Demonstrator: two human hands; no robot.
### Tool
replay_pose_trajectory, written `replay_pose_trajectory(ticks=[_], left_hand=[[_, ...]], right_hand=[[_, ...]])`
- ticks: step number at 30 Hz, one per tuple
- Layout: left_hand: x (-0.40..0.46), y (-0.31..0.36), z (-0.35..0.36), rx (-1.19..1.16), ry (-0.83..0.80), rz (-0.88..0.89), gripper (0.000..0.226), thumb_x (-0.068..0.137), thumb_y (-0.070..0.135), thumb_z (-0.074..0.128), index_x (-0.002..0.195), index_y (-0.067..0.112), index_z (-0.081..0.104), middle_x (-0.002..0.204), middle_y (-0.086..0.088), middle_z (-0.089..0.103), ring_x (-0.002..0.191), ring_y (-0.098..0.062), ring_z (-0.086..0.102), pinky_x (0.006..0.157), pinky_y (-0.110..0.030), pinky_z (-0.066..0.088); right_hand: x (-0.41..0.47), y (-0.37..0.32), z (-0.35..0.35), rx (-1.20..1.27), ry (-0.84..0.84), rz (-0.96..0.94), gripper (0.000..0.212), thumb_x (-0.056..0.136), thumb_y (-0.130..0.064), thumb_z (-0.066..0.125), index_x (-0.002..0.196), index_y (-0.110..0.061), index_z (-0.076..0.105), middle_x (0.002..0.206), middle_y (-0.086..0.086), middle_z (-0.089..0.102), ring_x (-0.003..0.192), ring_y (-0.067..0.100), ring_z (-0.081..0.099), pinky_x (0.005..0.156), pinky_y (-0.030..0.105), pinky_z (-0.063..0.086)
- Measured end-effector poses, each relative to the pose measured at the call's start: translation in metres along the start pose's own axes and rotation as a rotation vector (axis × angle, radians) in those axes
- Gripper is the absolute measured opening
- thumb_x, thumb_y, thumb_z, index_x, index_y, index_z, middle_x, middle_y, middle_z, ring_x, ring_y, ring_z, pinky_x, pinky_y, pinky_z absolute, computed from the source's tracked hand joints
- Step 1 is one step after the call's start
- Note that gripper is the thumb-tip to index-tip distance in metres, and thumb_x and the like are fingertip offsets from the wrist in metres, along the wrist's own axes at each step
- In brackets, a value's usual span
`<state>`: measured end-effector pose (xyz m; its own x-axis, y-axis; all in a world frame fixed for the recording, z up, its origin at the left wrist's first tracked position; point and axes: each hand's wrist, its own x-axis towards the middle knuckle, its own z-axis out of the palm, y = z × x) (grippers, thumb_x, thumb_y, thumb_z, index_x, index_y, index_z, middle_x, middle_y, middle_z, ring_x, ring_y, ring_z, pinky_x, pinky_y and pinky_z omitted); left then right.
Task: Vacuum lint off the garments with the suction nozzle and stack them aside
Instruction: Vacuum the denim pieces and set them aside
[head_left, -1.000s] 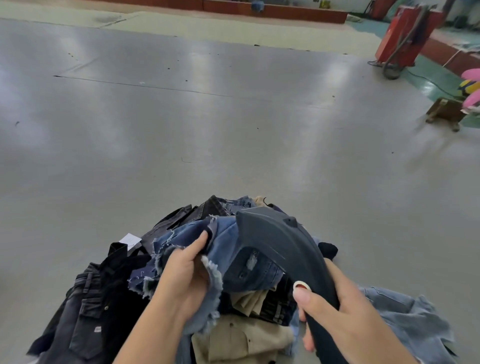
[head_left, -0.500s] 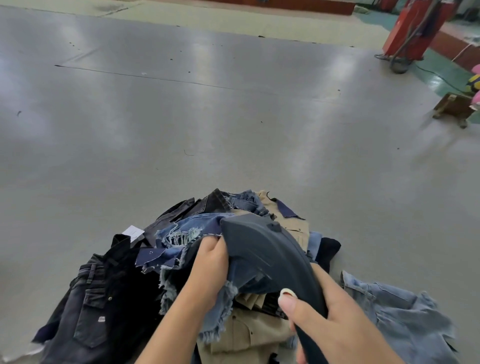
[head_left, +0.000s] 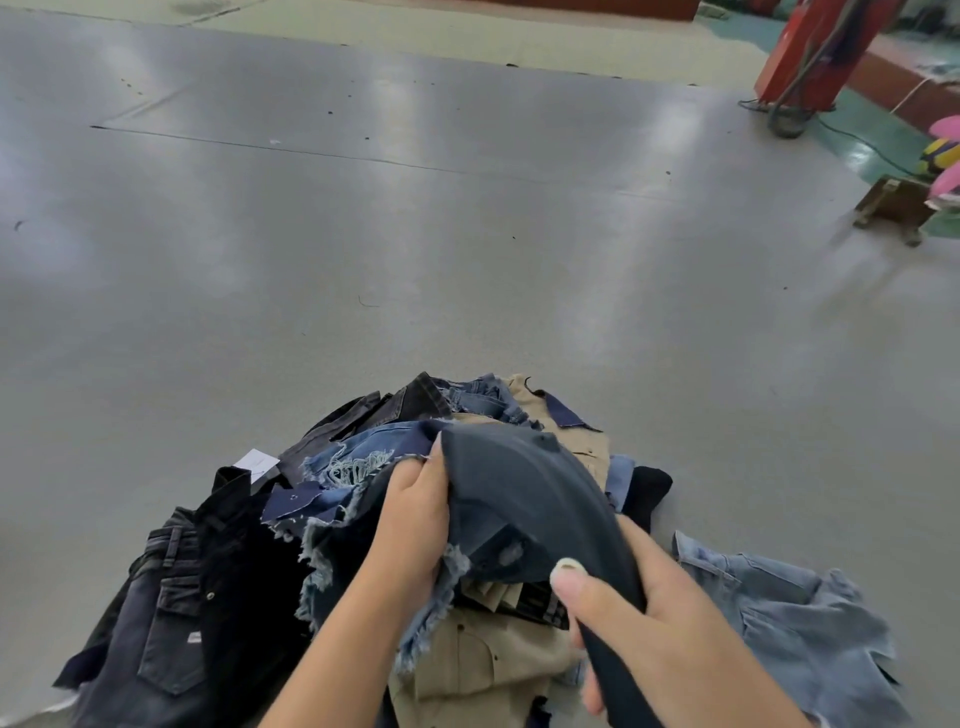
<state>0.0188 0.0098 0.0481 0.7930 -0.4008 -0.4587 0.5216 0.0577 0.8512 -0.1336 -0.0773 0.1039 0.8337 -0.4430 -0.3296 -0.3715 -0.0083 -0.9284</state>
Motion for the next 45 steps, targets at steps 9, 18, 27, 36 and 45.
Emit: replay_pose_trajectory(ticks=[9, 18, 27, 36, 45], left_hand=[[0.008, 0.007, -0.005, 0.283, -0.015, 0.191, 0.048, 0.097, 0.03, 0.05, 0.058, 0.002, 0.046, 0.046, 0.001, 0.048, 0.047, -0.01, 0.047, 0.052, -0.017, 0.038], [-0.001, 0.006, -0.016, 0.387, -0.222, 0.17, 0.024, 0.095, 0.019, 0.056, 0.099, -0.004, 0.056, 0.089, -0.017, 0.066, 0.086, -0.02, 0.067, 0.077, -0.031, 0.053], [0.006, 0.011, -0.02, 0.527, -0.291, 0.182, 0.028, 0.094, 0.022, 0.057, 0.074, 0.01, 0.043, 0.065, -0.002, 0.043, 0.061, -0.01, 0.045, 0.056, -0.02, 0.036], [0.005, 0.009, -0.02, 0.481, -0.284, 0.151, 0.029, 0.094, 0.017, 0.059, 0.07, 0.011, 0.043, 0.053, 0.01, 0.046, 0.045, 0.002, 0.044, 0.047, -0.012, 0.037], [-0.002, -0.013, 0.0, -0.165, 0.025, -0.296, 0.058, 0.083, 0.059, 0.057, 0.107, 0.007, 0.064, 0.098, -0.016, 0.073, 0.09, -0.033, 0.07, 0.089, -0.045, 0.052]], right_hand=[[0.001, -0.002, -0.013, 0.174, -0.041, 0.052, 0.015, 0.077, -0.045, 0.068, 0.09, -0.041, 0.061, 0.063, 0.008, 0.062, 0.045, 0.03, 0.058, 0.044, 0.029, 0.047], [0.012, -0.005, -0.017, 0.132, 0.042, 0.043, 0.015, 0.078, -0.042, 0.064, 0.089, -0.032, 0.059, 0.062, 0.004, 0.062, 0.046, 0.028, 0.058, 0.045, 0.03, 0.049], [0.001, -0.002, -0.017, 0.084, -0.049, 0.068, 0.018, 0.077, -0.044, 0.064, 0.095, -0.044, 0.059, 0.063, 0.003, 0.064, 0.048, 0.029, 0.061, 0.046, 0.028, 0.049], [-0.003, -0.004, -0.02, 0.111, -0.044, 0.041, 0.03, 0.065, -0.049, 0.065, 0.093, -0.04, 0.06, 0.064, 0.006, 0.064, 0.046, 0.03, 0.06, 0.045, 0.028, 0.049], [0.006, -0.001, -0.03, 0.122, 0.173, 0.057, 0.037, 0.069, -0.045, 0.066, 0.093, -0.018, 0.057, 0.06, 0.005, 0.063, 0.045, 0.028, 0.059, 0.043, 0.028, 0.048]])
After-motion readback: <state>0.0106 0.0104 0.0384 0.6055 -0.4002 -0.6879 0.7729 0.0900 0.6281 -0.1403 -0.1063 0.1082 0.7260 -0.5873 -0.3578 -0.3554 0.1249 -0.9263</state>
